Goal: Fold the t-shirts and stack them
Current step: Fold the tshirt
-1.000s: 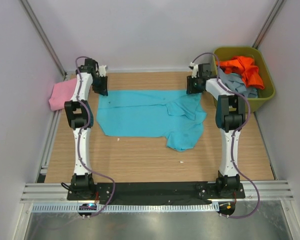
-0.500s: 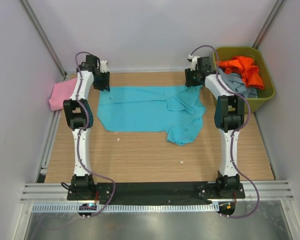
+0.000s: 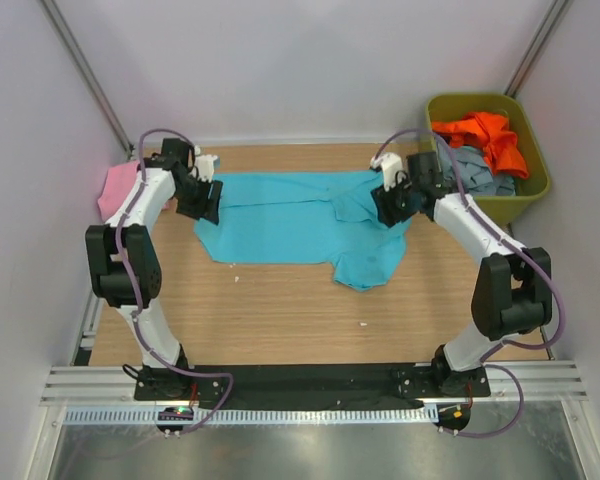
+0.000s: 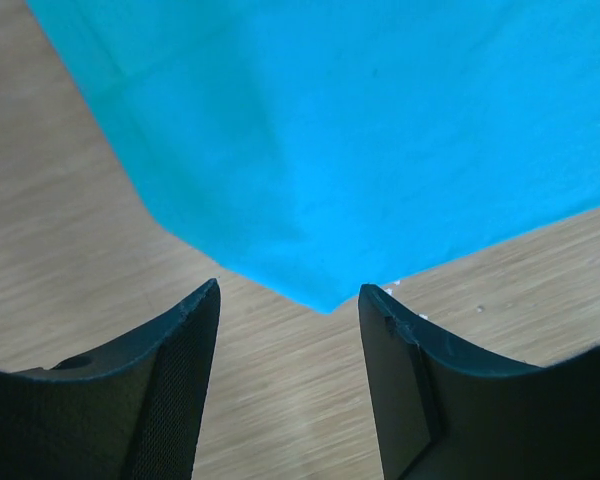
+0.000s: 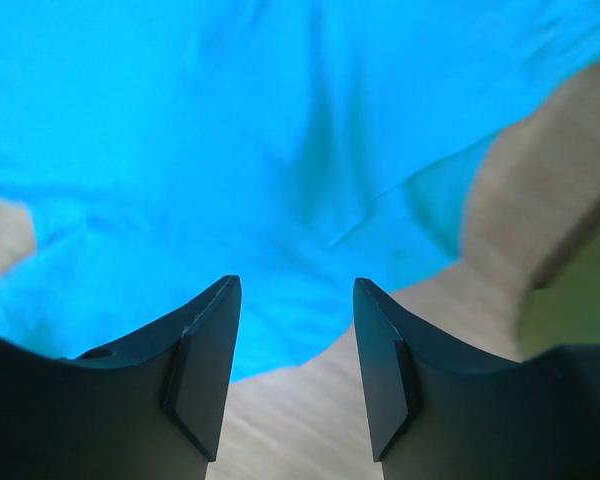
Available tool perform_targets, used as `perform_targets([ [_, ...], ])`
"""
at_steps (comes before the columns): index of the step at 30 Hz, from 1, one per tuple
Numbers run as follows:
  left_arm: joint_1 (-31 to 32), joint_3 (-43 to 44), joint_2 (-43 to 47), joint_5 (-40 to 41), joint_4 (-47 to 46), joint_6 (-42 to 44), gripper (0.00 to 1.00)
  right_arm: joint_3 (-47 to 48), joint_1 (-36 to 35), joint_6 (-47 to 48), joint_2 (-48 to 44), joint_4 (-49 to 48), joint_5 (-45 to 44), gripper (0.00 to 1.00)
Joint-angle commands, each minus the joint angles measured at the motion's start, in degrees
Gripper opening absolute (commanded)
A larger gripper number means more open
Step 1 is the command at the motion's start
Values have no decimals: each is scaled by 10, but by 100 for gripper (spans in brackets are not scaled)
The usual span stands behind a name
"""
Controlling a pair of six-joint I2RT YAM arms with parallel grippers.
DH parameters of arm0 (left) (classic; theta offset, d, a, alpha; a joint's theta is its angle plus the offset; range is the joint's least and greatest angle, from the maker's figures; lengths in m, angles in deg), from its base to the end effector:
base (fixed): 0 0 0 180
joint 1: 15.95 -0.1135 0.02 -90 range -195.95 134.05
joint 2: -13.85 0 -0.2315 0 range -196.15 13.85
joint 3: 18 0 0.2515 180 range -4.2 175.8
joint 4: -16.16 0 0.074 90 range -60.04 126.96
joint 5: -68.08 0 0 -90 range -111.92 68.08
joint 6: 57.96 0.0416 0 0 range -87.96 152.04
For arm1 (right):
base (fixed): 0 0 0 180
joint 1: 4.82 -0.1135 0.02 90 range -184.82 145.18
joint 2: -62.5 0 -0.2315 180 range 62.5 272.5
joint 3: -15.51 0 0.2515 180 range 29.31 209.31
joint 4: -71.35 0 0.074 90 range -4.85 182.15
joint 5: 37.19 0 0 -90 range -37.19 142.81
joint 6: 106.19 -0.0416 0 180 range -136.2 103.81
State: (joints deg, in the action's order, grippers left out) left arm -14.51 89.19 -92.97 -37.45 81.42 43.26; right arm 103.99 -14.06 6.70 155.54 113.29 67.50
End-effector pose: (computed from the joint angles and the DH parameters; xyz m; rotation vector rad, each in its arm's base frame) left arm 0.3865 -0.0209 0.2334 0.3745 2.6414 -0.3117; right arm 0.3552 0.0685 0.2418 -0.7675 2.2280 0.1896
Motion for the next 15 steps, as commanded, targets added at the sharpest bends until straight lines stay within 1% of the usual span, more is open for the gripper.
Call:
perform_targets([
  [1,-3,-55,13,23,-46,17,59,-92,-37,69,-49,42,11,54],
  [2,-3,-63,10,24,-44,13,58,-113,-45,81,-82,44,14,53],
  [4,-3,-64,0,33,-43,8,55,-173,-63,108,-117,31,11,54],
  [5,-3,-62,-14,34,-37,5,54,-188,-68,115,-141,27,12,54],
  [8,-4,-51,-38,26,-19,1,50,-211,-80,128,-160,41,15,54],
  [11,-5,-50,-44,29,2,-1,50,-226,-86,141,-176,39,16,53],
  [15,-6,-39,-48,45,58,-11,50,-233,-86,114,-197,20,16,54],
])
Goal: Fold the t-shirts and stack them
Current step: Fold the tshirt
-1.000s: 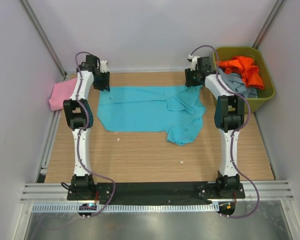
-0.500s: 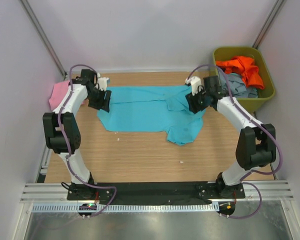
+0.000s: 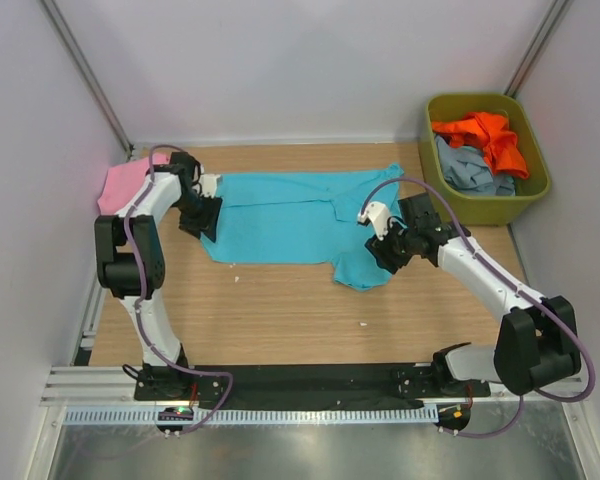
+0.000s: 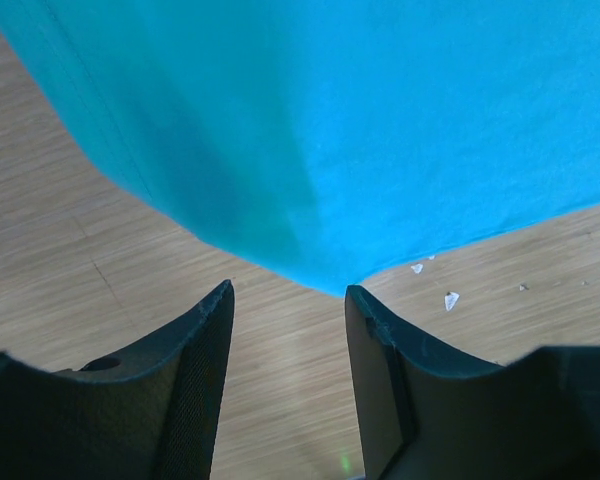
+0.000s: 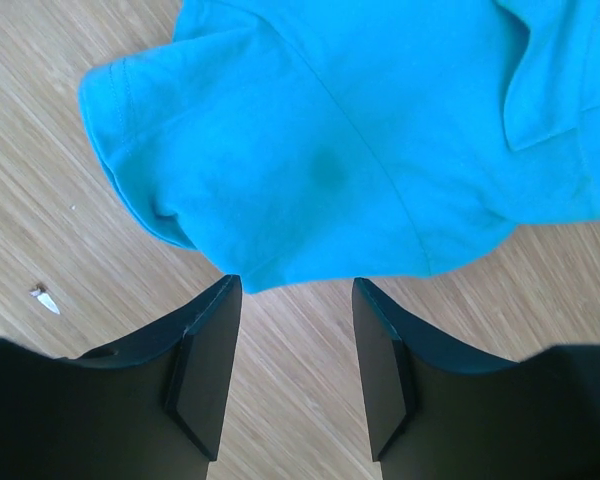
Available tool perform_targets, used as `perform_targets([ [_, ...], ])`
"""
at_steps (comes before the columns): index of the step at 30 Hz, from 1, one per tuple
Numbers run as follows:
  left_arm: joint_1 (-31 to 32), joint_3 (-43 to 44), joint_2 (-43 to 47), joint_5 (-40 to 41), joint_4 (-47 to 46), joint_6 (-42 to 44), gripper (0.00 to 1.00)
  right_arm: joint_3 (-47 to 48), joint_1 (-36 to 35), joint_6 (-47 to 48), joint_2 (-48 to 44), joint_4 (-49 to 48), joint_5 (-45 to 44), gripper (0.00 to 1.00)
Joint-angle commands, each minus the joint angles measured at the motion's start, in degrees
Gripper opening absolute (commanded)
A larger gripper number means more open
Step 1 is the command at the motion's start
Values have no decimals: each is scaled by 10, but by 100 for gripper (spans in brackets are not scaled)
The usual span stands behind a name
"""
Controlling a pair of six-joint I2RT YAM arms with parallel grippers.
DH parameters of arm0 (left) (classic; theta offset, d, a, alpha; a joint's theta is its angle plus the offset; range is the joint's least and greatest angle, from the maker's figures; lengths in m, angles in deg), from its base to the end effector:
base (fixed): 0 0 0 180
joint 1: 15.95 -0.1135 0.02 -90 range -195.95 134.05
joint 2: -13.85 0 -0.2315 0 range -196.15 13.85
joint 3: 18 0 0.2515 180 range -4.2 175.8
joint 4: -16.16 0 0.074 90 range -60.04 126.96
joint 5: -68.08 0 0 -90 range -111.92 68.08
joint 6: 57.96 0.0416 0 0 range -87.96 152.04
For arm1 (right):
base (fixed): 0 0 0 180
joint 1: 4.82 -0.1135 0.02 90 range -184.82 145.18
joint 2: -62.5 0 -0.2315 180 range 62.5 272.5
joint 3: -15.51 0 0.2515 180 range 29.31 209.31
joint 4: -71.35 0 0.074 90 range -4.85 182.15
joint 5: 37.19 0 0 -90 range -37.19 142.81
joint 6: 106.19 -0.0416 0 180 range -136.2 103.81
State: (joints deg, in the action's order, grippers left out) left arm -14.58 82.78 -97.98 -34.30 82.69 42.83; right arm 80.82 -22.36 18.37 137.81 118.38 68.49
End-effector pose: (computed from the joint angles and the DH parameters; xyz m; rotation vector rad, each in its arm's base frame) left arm 0.3773 -0.0179 0.1682 0.3406 2.8748 -0.2870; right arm 0.2551 0.0924 0.1981 -1.2012 2.2232 0.2333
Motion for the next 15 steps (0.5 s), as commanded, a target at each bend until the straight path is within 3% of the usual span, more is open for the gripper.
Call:
perform_targets([
  [1,-8,18,6,13,55,-9,50,4,-5,-25,-21,-40,10,54],
  [8,-11,-11,21,17,40,6,50,19,-6,-58,-41,-73,27,56],
  [15,-40,-1,-2,-138,55,9,50,55,-6,-42,-14,-51,16,56],
])
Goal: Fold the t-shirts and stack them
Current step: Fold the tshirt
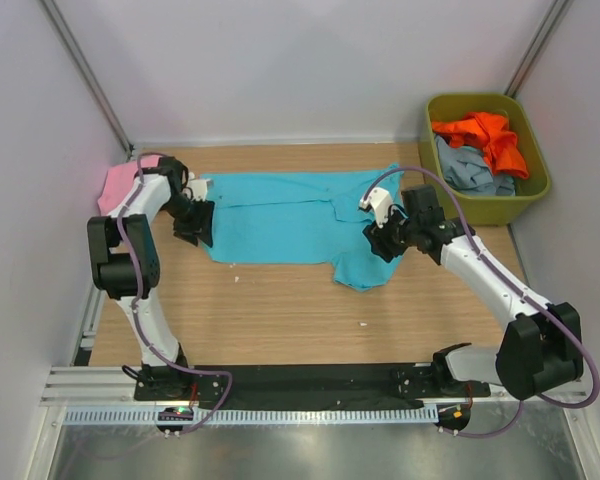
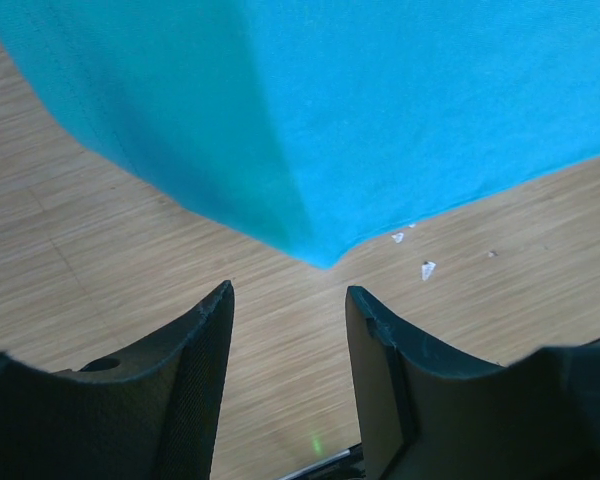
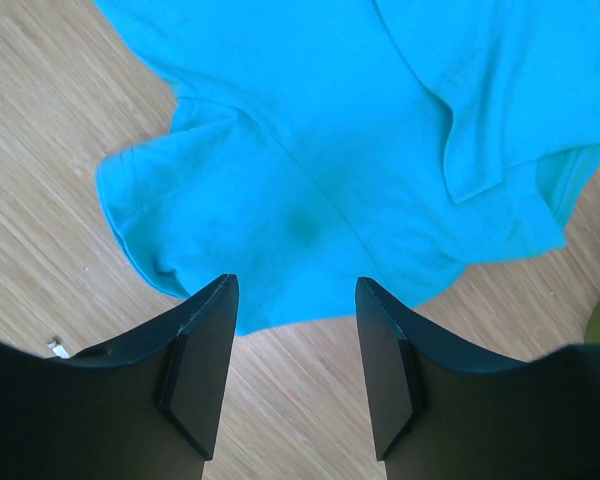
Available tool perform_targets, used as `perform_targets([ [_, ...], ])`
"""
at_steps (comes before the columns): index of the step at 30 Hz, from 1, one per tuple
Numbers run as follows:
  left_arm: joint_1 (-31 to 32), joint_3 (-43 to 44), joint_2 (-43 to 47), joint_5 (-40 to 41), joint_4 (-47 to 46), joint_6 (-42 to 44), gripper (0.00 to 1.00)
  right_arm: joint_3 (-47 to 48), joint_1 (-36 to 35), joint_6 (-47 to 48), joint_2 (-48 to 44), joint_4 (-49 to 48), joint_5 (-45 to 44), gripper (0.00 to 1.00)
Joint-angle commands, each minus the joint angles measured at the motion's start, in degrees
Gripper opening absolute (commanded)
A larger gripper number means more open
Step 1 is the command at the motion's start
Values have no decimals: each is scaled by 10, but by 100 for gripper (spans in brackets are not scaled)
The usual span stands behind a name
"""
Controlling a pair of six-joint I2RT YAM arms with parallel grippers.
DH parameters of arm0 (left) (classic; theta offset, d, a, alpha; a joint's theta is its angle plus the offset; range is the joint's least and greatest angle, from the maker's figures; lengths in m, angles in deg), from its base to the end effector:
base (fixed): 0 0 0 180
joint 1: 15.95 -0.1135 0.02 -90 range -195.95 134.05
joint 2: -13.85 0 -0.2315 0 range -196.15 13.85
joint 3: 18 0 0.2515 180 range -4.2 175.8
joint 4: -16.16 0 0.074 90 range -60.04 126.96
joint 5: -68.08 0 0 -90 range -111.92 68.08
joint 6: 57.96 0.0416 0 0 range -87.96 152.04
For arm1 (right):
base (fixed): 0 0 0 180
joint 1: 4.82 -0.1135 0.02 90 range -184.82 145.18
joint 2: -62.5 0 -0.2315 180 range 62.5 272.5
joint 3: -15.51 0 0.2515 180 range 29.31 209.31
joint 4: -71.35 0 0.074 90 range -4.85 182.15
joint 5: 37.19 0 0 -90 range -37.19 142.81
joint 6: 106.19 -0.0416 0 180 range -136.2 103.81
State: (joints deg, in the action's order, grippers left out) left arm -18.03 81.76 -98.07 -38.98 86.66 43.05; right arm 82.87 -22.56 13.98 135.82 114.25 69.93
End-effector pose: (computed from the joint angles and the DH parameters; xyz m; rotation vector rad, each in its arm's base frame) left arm 0.3670 0.0011 0.1625 0.2582 2.9411 -0.4183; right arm 0.2616 0.0965 0.2235 -1.0920 2.1259 0.2601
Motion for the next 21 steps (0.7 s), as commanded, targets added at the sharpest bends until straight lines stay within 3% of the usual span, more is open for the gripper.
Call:
perform_targets([
  [1,-5,11,-9,-104,17,5,50,37,-3,2,9,-12,-2,57],
  [13,-26,52,-77,-155,14,-9,49,62,-4,9,16,-1,-39,57],
  [21,-34,28,5,-165,24,-7,50,34,-4,-3,3,-21,-34,58],
])
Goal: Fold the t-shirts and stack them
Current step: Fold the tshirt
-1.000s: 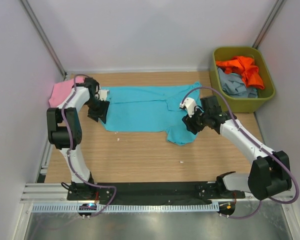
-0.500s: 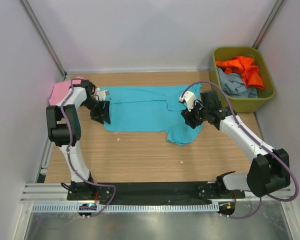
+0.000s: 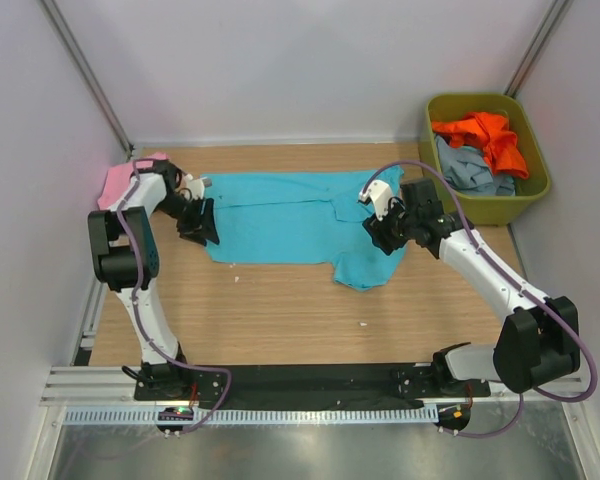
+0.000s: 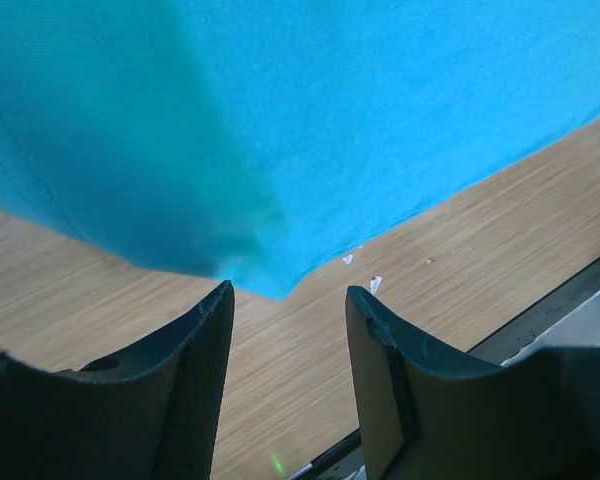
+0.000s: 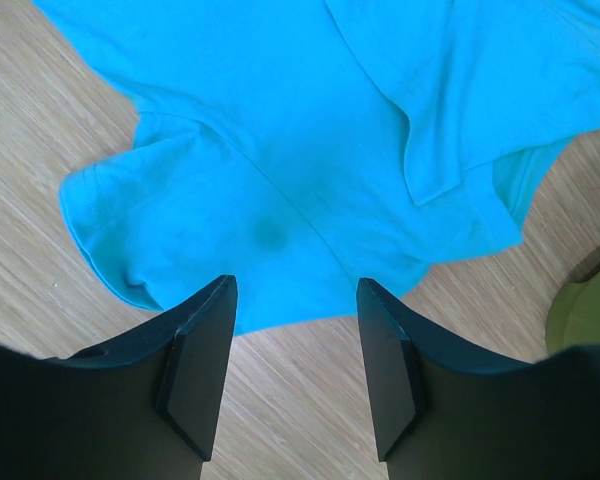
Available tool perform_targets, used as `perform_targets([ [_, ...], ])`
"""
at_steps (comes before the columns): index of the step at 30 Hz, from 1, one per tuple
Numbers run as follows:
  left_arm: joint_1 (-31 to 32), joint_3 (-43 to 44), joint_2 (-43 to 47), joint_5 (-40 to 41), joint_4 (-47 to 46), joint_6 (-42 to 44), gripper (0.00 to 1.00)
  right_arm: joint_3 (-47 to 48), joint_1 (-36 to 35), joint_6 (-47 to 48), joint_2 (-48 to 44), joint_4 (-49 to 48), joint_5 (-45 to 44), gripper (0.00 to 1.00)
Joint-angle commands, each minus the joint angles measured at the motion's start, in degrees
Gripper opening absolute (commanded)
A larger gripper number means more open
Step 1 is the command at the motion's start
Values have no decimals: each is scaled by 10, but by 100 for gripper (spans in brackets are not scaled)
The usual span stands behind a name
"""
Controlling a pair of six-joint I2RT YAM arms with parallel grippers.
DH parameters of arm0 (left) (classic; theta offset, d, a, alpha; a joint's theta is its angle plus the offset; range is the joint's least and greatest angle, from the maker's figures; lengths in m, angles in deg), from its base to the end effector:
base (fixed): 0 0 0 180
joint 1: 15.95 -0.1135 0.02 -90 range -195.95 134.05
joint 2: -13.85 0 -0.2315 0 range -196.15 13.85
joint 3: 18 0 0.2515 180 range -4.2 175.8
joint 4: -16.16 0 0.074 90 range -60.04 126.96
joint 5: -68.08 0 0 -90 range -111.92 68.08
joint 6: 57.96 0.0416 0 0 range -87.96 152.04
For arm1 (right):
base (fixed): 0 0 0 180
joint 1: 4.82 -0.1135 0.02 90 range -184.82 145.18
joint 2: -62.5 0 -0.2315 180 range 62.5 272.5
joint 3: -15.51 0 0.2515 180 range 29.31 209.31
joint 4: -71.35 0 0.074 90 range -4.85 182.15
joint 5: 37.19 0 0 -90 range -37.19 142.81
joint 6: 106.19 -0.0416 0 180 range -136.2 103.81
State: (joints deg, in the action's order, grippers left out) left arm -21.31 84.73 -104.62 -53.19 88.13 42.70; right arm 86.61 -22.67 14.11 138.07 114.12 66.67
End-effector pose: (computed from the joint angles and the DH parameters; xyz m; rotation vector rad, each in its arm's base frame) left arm 0.3772 0.0137 0.1393 0.1513 2.9165 -0.8012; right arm 0.2737 0.0986 0.2341 -1.0695 2.1174 0.1857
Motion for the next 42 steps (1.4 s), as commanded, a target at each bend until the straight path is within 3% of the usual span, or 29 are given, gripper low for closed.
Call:
perform_targets([
  [1,-2,-9,78,-24,7,-5,50,-5,-2,-5,-18,-22,-1,57],
  [42,-25,5,-11,-16,-25,-14,50,-6,-3,4,11,-45,-10,59],
])
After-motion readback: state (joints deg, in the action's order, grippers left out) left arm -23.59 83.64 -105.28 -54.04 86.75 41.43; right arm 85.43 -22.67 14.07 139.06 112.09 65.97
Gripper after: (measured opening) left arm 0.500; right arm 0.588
